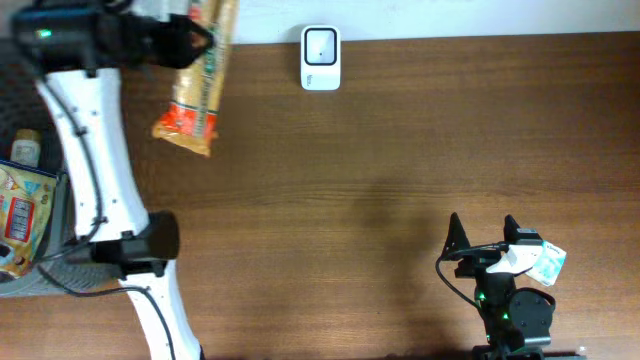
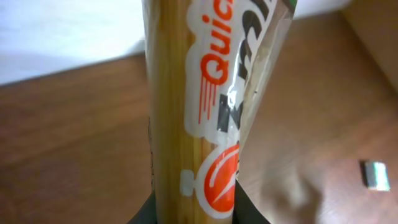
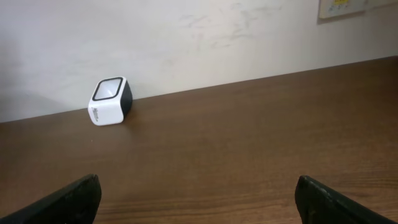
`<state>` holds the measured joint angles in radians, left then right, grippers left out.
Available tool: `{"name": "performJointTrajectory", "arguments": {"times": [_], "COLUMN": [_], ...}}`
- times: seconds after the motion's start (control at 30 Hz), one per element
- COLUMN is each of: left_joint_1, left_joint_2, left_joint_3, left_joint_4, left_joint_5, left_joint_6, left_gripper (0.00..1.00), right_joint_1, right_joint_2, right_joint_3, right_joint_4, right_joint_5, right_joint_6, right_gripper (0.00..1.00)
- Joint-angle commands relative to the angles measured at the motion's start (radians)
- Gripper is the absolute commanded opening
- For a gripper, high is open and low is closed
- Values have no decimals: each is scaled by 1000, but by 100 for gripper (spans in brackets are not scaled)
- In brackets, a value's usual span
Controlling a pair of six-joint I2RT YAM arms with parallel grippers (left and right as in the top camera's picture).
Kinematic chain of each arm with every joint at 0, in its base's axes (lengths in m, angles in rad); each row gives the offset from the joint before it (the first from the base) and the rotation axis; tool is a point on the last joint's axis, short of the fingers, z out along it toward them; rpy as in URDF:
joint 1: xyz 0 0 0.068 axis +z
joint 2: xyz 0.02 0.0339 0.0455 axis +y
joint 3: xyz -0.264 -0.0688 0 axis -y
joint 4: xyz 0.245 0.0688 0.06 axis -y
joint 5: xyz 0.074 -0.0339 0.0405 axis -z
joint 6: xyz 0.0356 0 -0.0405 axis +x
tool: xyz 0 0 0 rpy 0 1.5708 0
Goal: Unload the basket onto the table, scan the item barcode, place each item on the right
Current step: 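Lift the orange-red spaghetti pack from the basket with the left gripper, place on table, then reach into the basket and grasp the yellow snack bag with the left gripper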
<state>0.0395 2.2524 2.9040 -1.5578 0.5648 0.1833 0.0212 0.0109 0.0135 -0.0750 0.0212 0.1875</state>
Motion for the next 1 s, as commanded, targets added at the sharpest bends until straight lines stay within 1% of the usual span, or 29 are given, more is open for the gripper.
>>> {"name": "performJointTrajectory", "arguments": {"times": [0.0, 0.07, 0.1, 0.13, 0.17, 0.23, 0.27, 0.3, 0.33, 0.37, 0.4, 0.43, 0.53, 0.57, 0.6, 0.63, 0.7, 0.73, 0.77, 0.83, 0.9, 0.97], "left_joint_1": [-85, -166, -214, -251, -294, -346, -390, -407, -431, -441, -443, -439, -401, -380, -363, -331, -247, -166, -134, 2, 84, 156], "left_joint_2": [-39, -39, -39, -40, -40, -40, -40, -40, -40, -40, -41, -48, -140, -203, -260, -335, -435, -496, -512, -532, -528, -529], "left_joint_3": [-142, -393, -557, -682, -821, -979, -1078, -1107, -1124, -1124, -1118, -1097, -985, -907, -842, -775, -722, -713, -713, -713, -713, -713], "left_joint_4": [35, 114, 182, 235, 294, 371, 433, 455, 470, 478, 479, 467, 459, 442, 424, 418, 423, 418, 410, 356, 286, 232], "left_joint_5": [-49, -45, -11, 20, 25, 39, 54, 53, 53, 52, 53, 40, -68, -163, -305, -499, -676, -704, -704, -701, -702, -723], "left_joint_6": [-42, -109, -116, -116, -116, -123, -136, -138, -138, -138, -138, -138, -158, -158, -158, -158, -156, -106, -82, -84, -85, -132], "left_gripper": [0, 0, 0, 0, 0, 0, 0, 0, 11, 82, 99, 99, 99, 99, 99, 99, 99, 99, 99, 99, 99, 99], "right_joint_1": [6, 6, 6, 6, 6, 6, 6, 6, 6, 6, 6, 6, 6, 6, 6, 6, 6, 6, 6, 6, 6, 6], "right_joint_2": [-7, -7, -7, -7, -7, -7, -7, -7, -7, -7, -7, -7, -7, -7, -7, -7, -7, -7, -7, -7, -7, -7], "right_joint_3": [-8, -8, -8, -8, -8, -8, -8, -8, -8, -8, -8, -8, -8, -8, -8, -8, -8, -8, -8, -8, -8, -8], "right_joint_4": [-3, -3, -3, -3, -3, -3, -3, -3, -3, -3, -3, -3, -3, -3, -3, -3, -3, -3, -3, -3, -3, -3], "right_joint_5": [9, 9, 9, 9, 9, 9, 9, 9, 9, 9, 9, 9, 9, 9, 9, 9, 9, 9, 9, 9, 9, 9], "right_joint_6": [0, 0, 0, 0, 0, 0, 0, 0, 0, 0, 0, 0, 0, 0, 0, 0, 0, 0, 0, 0, 0, 0], "right_gripper": [99, 99, 99, 99, 99, 99, 99, 99, 99, 99, 99, 99, 99, 99, 99, 99, 99, 99, 99, 99, 99, 99]}}
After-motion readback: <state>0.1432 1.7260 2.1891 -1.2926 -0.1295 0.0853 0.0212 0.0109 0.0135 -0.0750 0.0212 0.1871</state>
